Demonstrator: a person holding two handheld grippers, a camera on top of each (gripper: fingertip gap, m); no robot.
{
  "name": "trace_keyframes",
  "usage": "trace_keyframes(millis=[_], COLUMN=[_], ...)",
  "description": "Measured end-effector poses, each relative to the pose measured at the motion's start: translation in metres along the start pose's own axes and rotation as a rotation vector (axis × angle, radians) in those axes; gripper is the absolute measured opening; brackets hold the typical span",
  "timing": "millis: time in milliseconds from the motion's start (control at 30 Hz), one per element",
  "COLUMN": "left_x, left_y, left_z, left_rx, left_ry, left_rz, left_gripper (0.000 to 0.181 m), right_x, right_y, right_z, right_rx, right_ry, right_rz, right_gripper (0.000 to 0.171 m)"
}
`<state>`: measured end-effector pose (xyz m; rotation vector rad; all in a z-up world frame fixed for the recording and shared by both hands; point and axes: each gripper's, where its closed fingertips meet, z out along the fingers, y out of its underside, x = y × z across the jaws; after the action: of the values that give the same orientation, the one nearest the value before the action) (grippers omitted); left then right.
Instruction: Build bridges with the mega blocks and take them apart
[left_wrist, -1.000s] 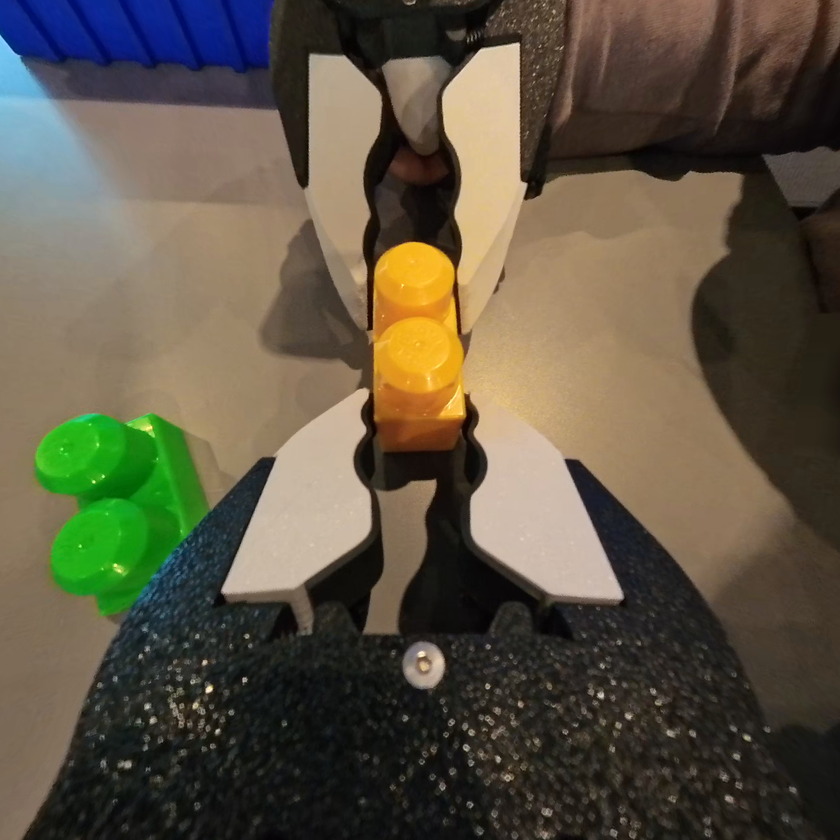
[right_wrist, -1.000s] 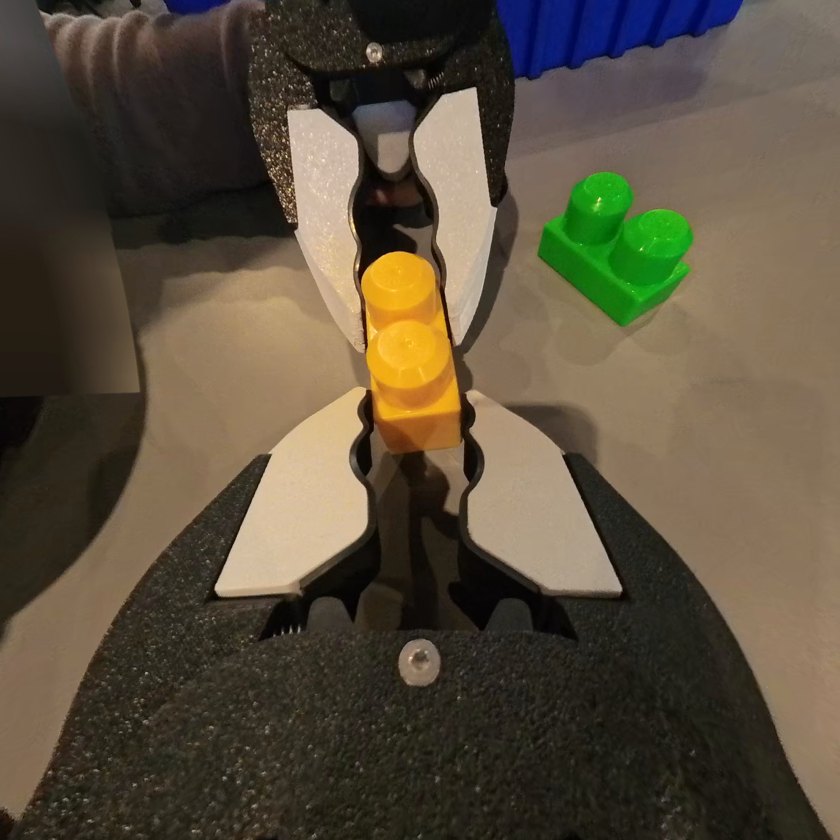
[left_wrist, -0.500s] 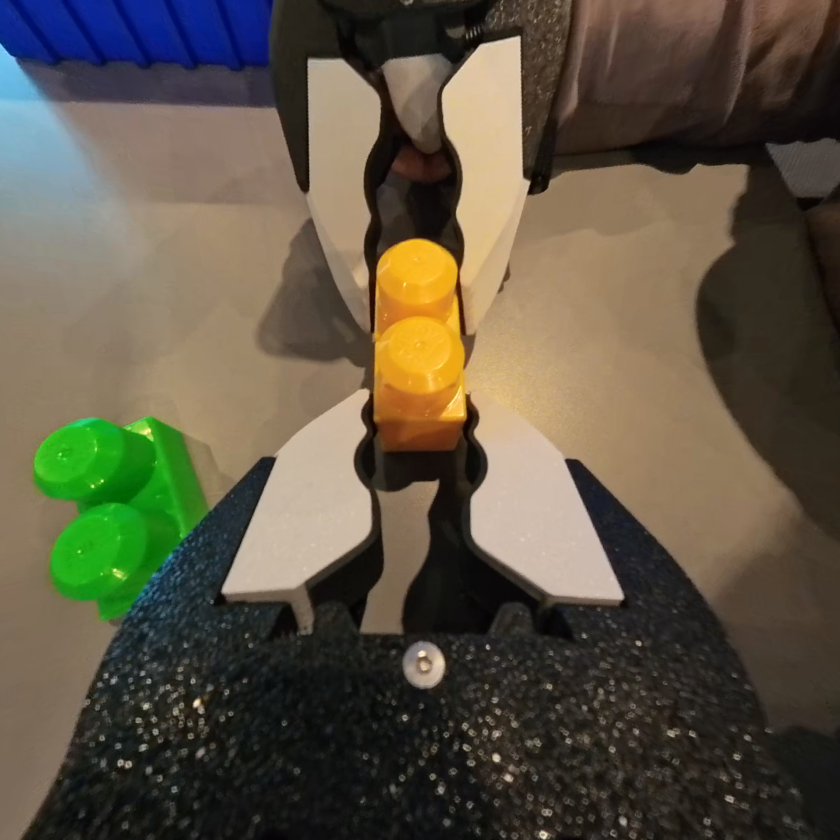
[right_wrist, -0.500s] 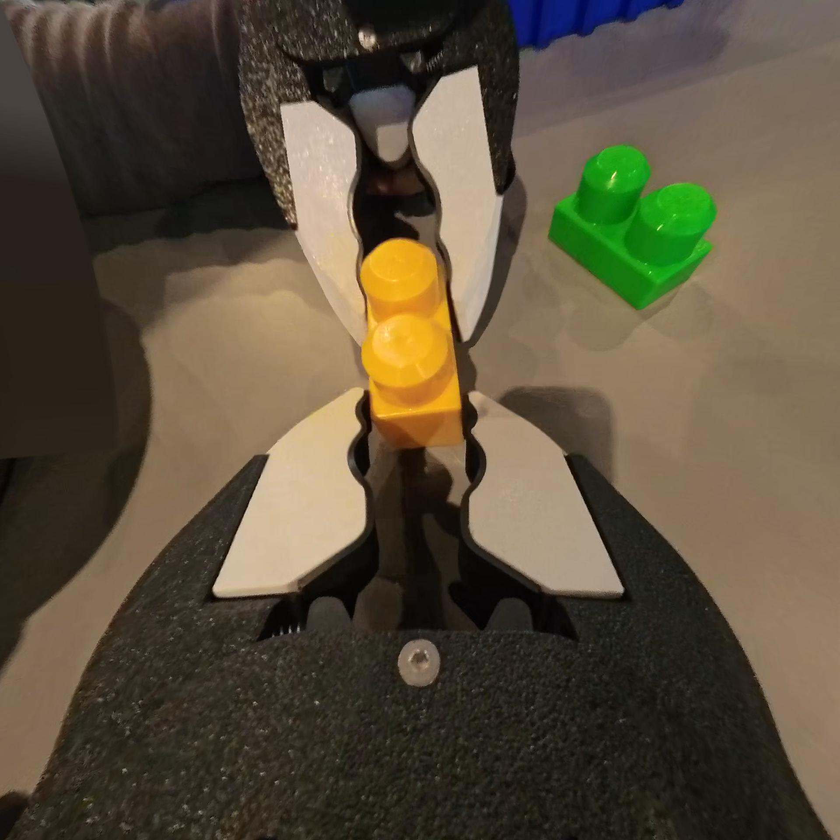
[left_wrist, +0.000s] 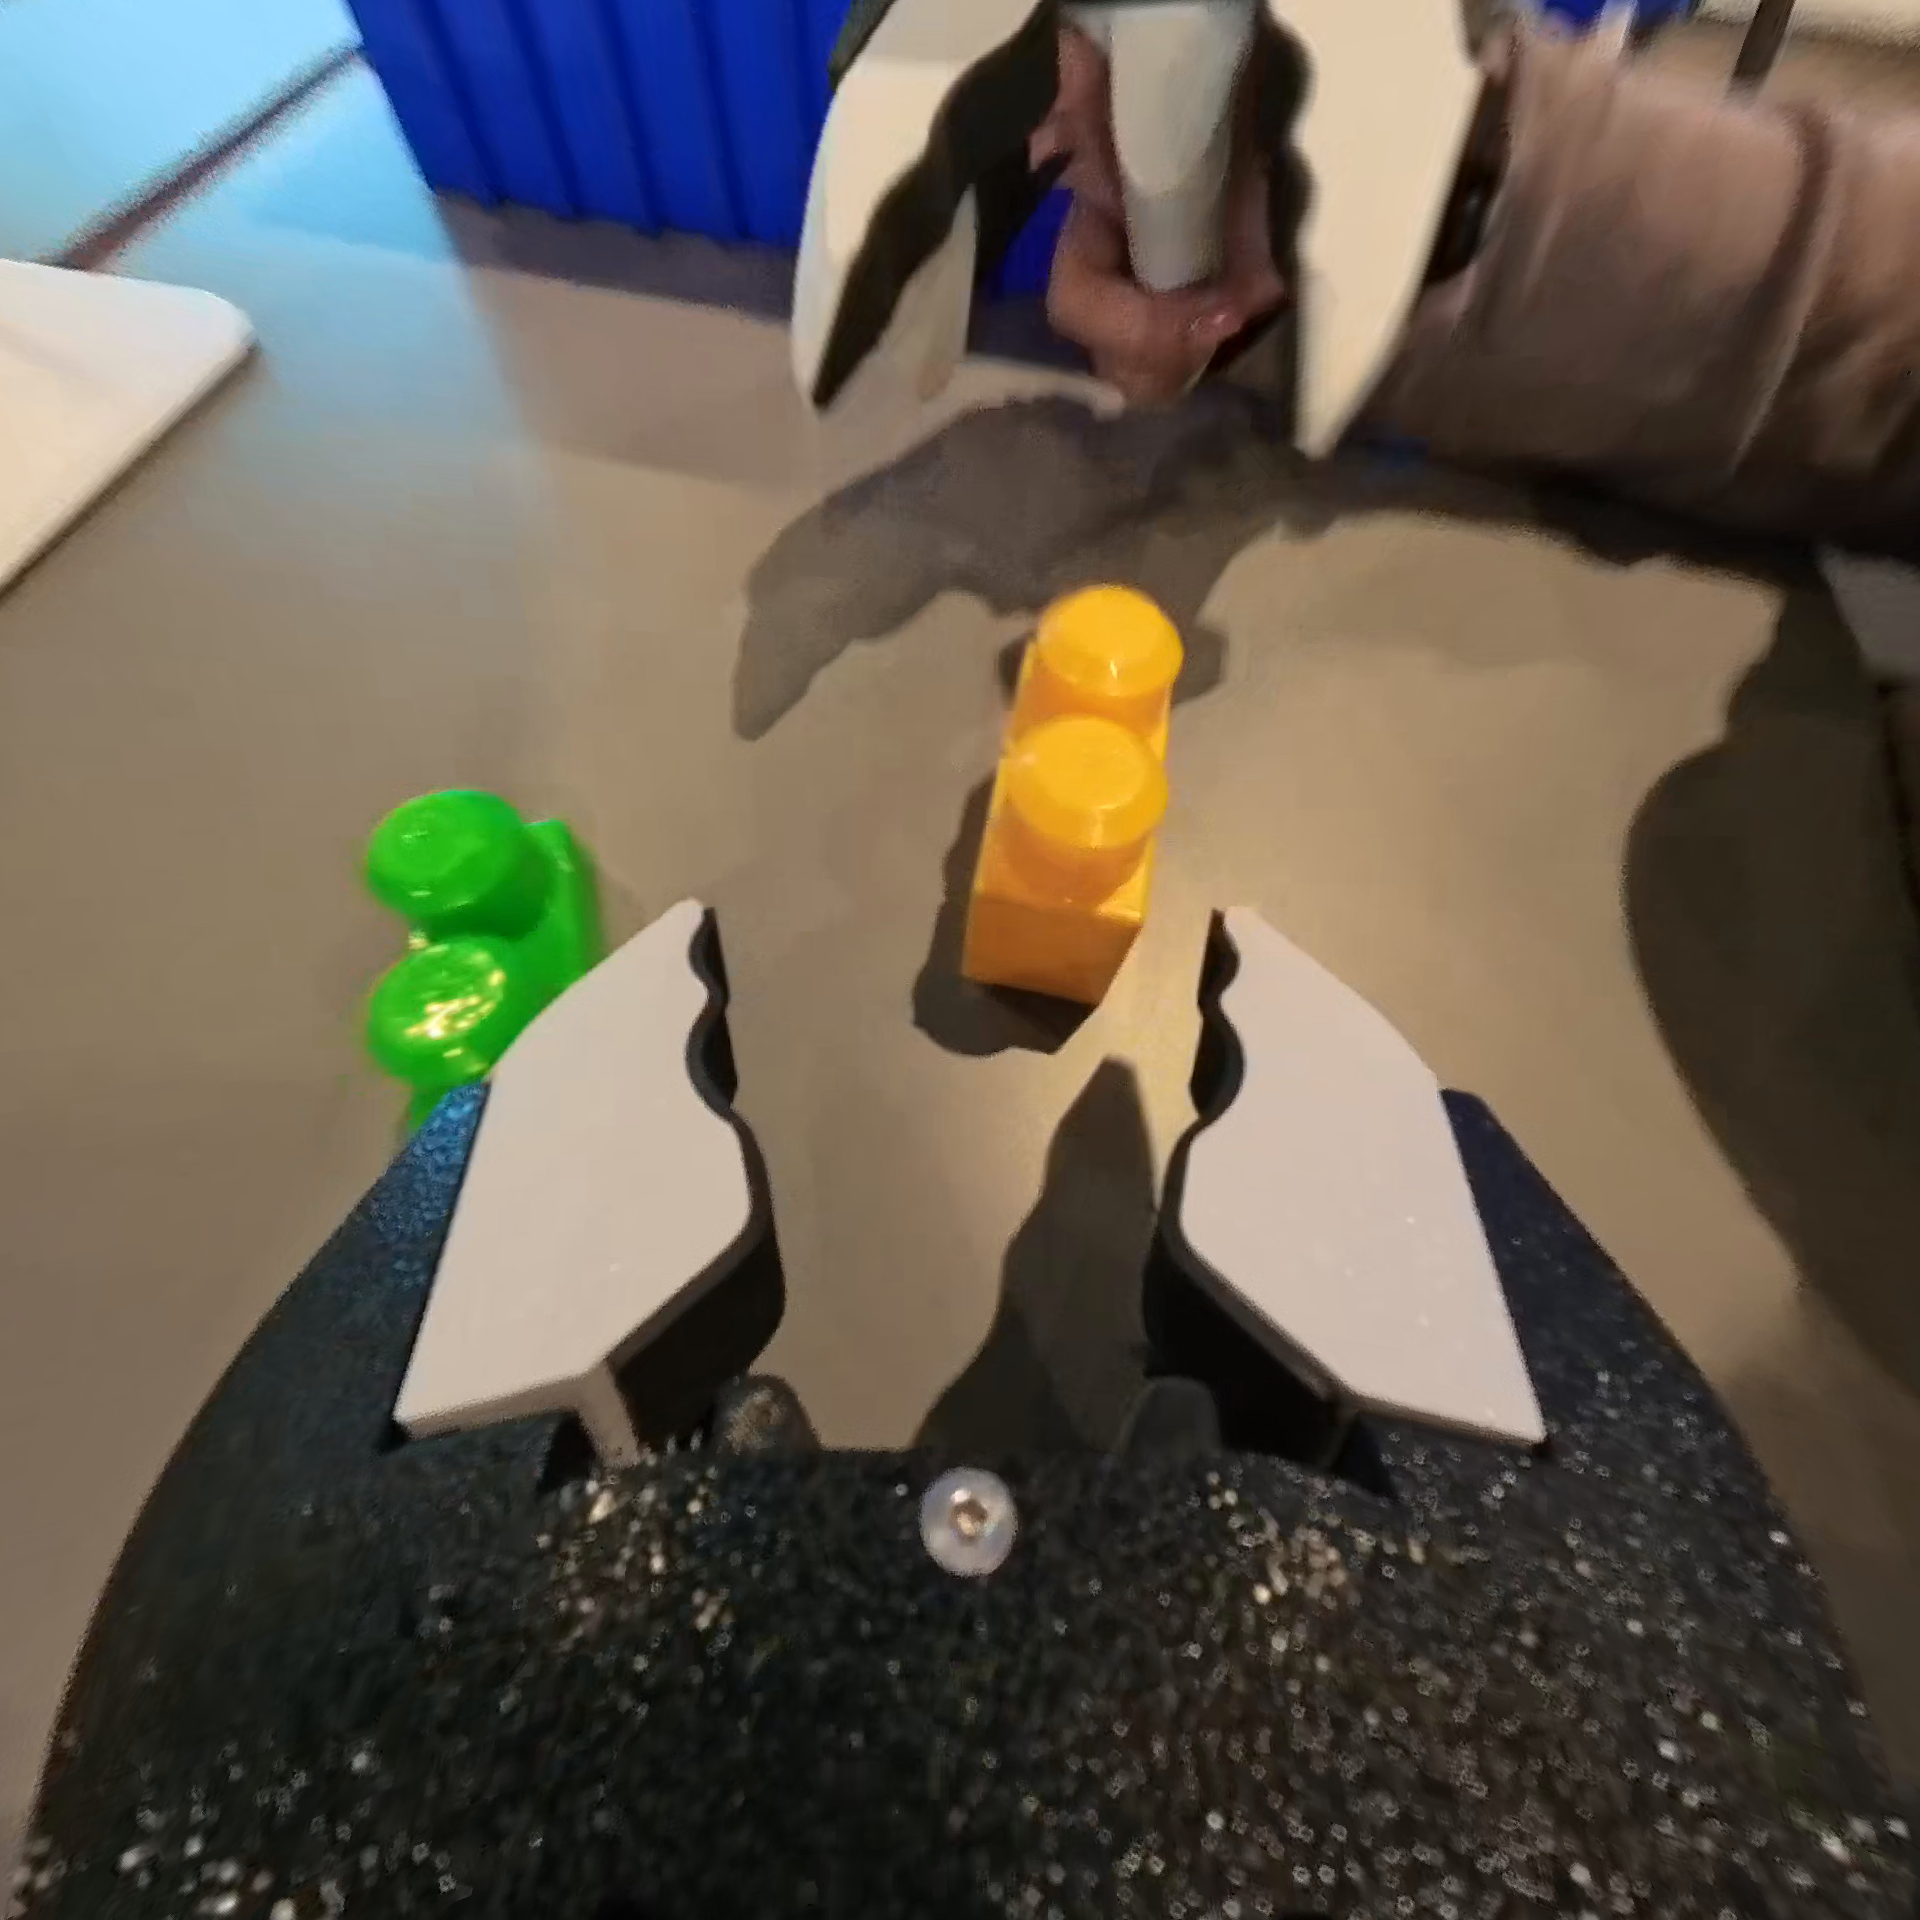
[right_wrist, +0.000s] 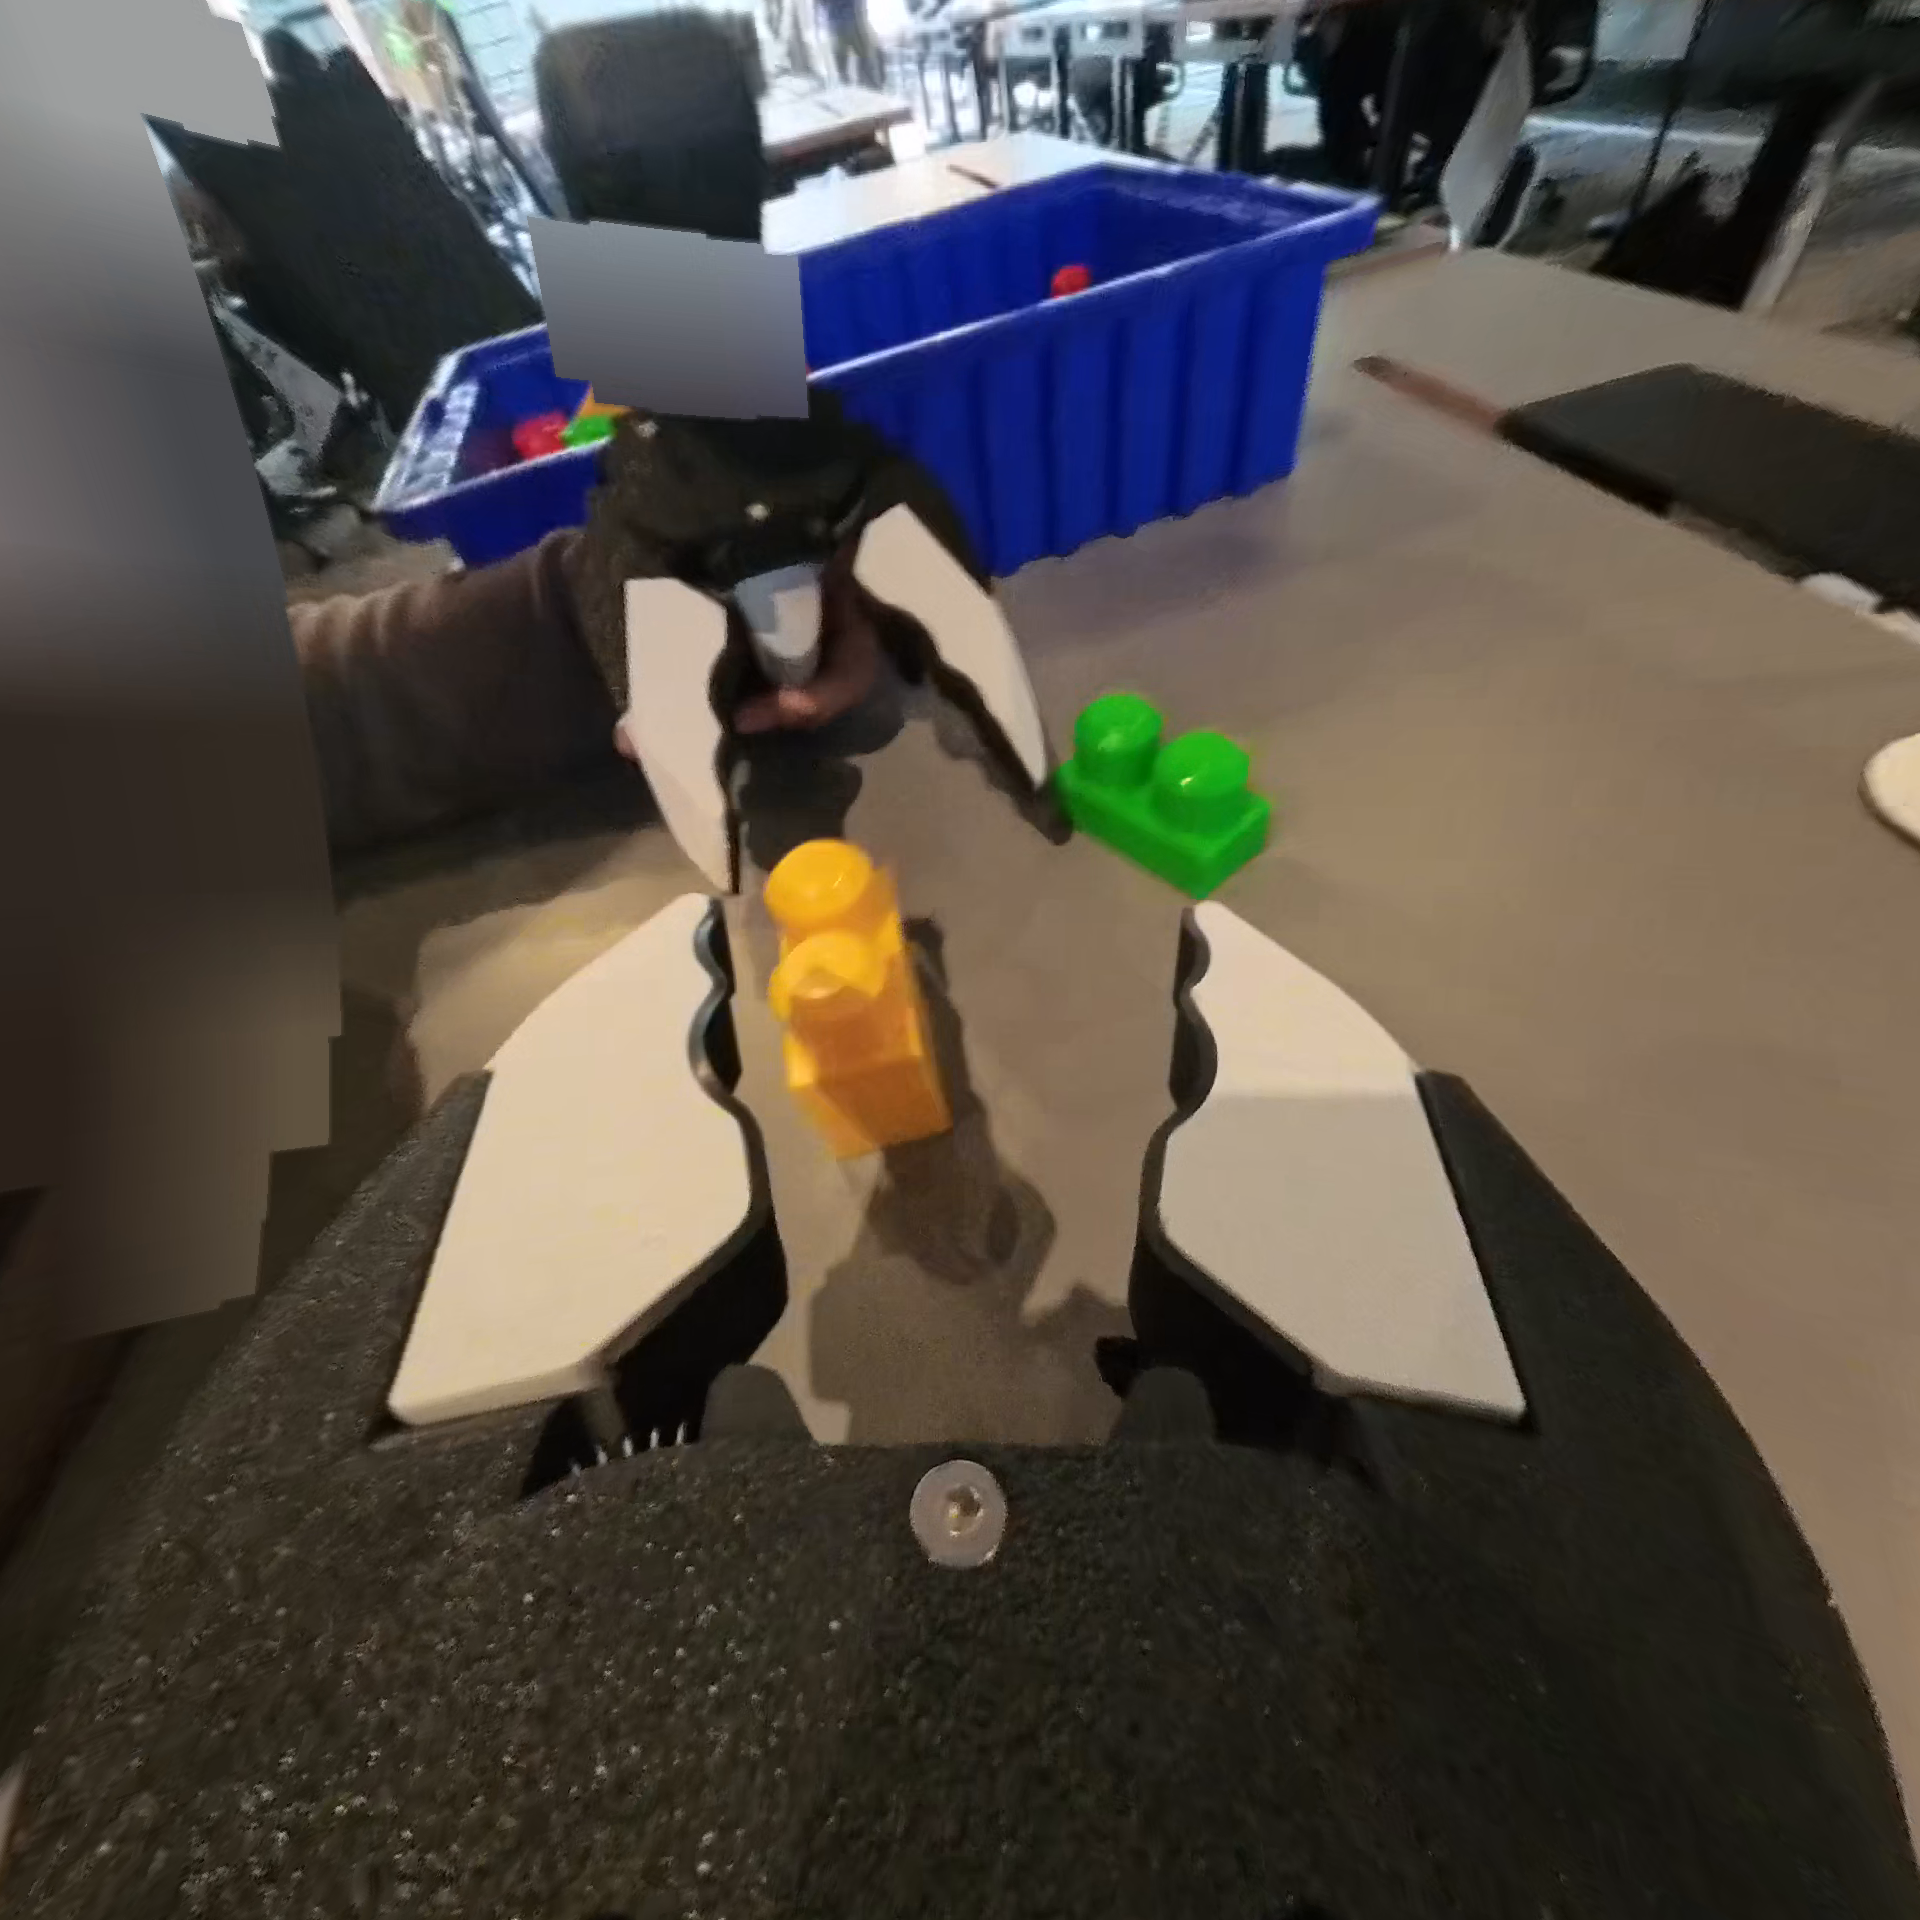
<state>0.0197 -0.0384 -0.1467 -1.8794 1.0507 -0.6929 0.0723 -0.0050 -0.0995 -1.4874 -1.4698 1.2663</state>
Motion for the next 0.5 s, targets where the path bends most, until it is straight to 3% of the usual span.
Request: trace_keyframes(millis=[133, 367, 467, 500], left_x=[-0.012, -0.023, -0.026, -0.027], left_y=[-0.009, -0.014, -0.017, -0.018], left_z=[-0.016, -0.03, -0.034, -0.035], left_rx=[0.085, 0.128, 0.147, 0.153], left_ry=[-0.049, -0.133, -0.15, -0.155], left_rz=[-0.031, -0.02, -0.023, -0.026], left_gripper=[0.084, 0.087, 0.089, 0.089], right_x=[0.032, 0.066, 0.07, 0.071], right_y=[0.001, 0.018, 0.036, 0.039], right_z=[0.027, 0.099, 0.111, 0.114], right_rx=[-0.224, -0.492, -0.6, -0.615], right_ry=[0.038, -0.171, -0.214, -0.214], right_rz=[-0.133, -0.293, -0.299, -0.299], right_gripper=[0.077, 0.072, 0.06, 0.043])
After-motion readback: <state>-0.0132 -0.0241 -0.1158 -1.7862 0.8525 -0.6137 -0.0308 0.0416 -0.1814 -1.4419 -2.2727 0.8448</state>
